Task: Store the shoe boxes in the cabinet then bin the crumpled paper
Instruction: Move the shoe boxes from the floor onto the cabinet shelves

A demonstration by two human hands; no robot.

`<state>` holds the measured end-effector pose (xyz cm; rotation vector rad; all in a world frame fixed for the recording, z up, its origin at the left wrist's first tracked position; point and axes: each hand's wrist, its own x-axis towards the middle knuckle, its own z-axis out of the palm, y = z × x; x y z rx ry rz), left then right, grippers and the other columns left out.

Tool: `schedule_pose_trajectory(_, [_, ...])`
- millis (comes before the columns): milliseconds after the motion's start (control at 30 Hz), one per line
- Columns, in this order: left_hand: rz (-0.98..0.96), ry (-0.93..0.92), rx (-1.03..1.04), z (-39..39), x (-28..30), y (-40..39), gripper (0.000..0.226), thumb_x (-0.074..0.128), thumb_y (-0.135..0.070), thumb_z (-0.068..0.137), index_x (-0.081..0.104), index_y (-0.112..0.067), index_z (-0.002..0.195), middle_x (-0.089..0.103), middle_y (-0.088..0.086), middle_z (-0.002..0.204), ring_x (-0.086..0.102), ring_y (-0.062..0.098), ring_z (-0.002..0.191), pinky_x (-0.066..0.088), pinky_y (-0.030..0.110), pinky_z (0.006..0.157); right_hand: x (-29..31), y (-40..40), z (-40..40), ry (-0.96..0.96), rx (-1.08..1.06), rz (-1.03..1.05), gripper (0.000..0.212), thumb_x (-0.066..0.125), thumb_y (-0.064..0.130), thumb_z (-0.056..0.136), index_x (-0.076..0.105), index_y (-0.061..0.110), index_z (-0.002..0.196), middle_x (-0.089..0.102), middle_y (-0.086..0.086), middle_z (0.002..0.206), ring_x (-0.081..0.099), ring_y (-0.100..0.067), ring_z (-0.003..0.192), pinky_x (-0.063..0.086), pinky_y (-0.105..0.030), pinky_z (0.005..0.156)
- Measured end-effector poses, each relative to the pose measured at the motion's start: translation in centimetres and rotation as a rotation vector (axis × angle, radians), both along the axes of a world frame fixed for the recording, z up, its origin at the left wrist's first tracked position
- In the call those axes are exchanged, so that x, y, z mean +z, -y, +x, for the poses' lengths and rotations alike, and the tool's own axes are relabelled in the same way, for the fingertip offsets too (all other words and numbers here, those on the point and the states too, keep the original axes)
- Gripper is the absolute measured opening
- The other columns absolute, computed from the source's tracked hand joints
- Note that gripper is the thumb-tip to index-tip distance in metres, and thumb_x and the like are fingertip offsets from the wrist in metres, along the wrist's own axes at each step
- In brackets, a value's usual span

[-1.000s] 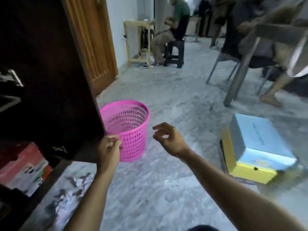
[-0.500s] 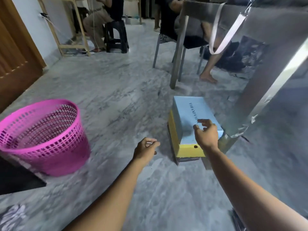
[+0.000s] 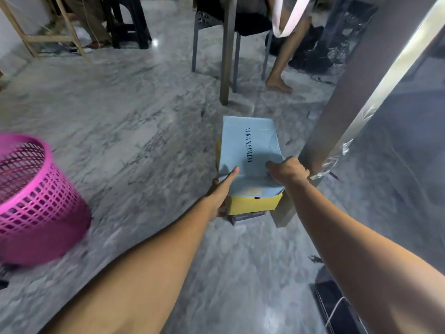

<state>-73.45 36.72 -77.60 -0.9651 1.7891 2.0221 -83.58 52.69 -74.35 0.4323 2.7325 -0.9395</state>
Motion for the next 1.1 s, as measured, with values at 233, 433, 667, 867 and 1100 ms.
schedule_pose_trajectory(233, [0.017,-0.154,0.36,0.5,-3.9,2.7,0.091,0.082,-0.085,0.037,0.054,-0.041,0.111,0.066,0.006,0.128,0.067,0.031,0.111,0.061,0.051,0.092,-1.4,-0.1,6.3,-0.061,0.018,-0.176,0.03,0.078,0.038,0.078,0.074,0.008,0.081,0.07,-0.007,0.077,0.066,-0.031,0.086,0.047,-0.027,0.074])
schedule_pose_trajectory(433, [0.073,-0.193,0.41,8.5,-1.6,8.0,0.06,0.074,-0.057,0.072,0.059,-0.03,0.122,0.069,0.012,0.122,0.071,0.032,0.104,0.065,0.044,0.073,-2.6,0.6,11.2,-0.135,-0.159,-0.486,0.058,0.072,0.073,0.071,0.062,0.024,0.1,0.071,-0.005,0.098,0.068,-0.029,0.096,0.054,-0.038,0.09])
schedule_pose_trajectory(667, [-0.133,-0.3,0.479,20.2,3.3,16.2,0.039,0.068,-0.055,0.07,0.069,-0.02,0.088,0.071,-0.002,0.078,0.065,0.019,0.077,0.05,0.028,0.068,1.1,3.7,13.2,0.055,0.046,-0.757,0.06,0.058,0.072,0.076,0.06,0.026,0.115,0.065,-0.008,0.1,0.061,-0.026,0.082,0.047,-0.036,0.073])
schedule_pose_trajectory(867, [-0.28,-0.375,0.49,31.8,8.8,24.0,0.023,0.06,-0.034,0.091,0.061,-0.014,0.081,0.072,-0.005,0.064,0.064,0.002,0.053,0.051,0.026,0.064,4.4,11.3,17.3,0.42,0.612,-0.713,0.071,0.055,0.079,0.084,0.069,0.025,0.128,0.074,-0.015,0.123,0.07,-0.038,0.114,0.049,-0.054,0.105])
schedule_pose_trajectory(1100, [-0.066,-0.226,0.53,45.0,13.6,29.4,0.05,0.043,-0.05,0.098,0.073,-0.01,0.103,0.078,0.015,0.086,0.071,0.027,0.07,0.055,0.031,0.063,9.7,23.7,24.8,0.505,0.978,-0.662,0.126,0.093,0.068,0.028,0.06,0.005,0.132,0.064,-0.018,0.137,0.076,-0.024,0.101,0.044,-0.058,0.111])
